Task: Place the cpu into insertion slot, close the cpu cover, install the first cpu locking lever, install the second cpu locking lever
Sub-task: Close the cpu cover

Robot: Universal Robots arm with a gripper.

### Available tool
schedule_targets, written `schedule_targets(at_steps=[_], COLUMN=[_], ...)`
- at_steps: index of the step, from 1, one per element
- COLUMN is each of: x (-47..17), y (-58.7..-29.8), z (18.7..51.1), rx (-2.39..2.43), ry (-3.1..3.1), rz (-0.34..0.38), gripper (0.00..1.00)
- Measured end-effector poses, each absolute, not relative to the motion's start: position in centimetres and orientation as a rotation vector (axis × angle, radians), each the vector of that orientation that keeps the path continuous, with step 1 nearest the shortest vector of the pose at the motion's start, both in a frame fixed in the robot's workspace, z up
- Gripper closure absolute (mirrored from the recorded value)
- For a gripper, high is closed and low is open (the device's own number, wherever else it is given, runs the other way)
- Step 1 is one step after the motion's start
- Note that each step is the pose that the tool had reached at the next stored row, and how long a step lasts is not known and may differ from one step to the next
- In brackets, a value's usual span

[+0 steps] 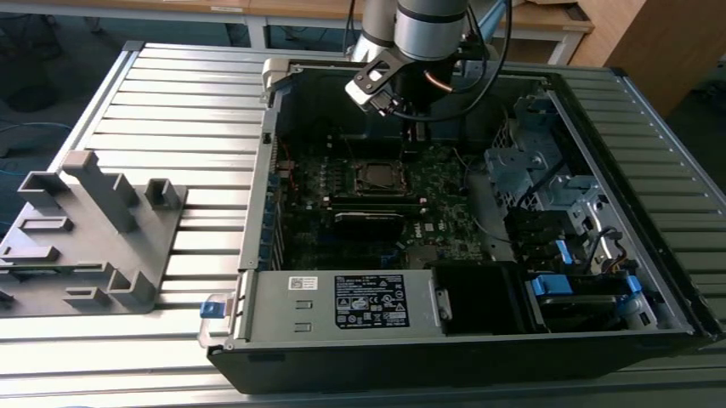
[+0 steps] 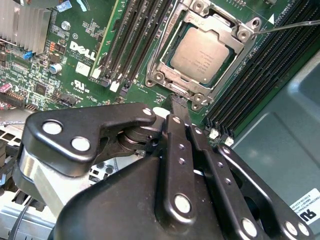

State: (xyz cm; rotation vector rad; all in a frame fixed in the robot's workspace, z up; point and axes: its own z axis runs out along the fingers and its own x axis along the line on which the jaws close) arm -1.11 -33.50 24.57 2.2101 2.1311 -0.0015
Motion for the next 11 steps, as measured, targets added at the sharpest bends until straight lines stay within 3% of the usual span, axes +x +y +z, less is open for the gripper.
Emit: schedule_targets(at_steps=[11], x=[-2.1], y=[-33.5], z=[24.5], rx=[2.206], ry=[2.127], rz=[0.007], gripper=[0.90])
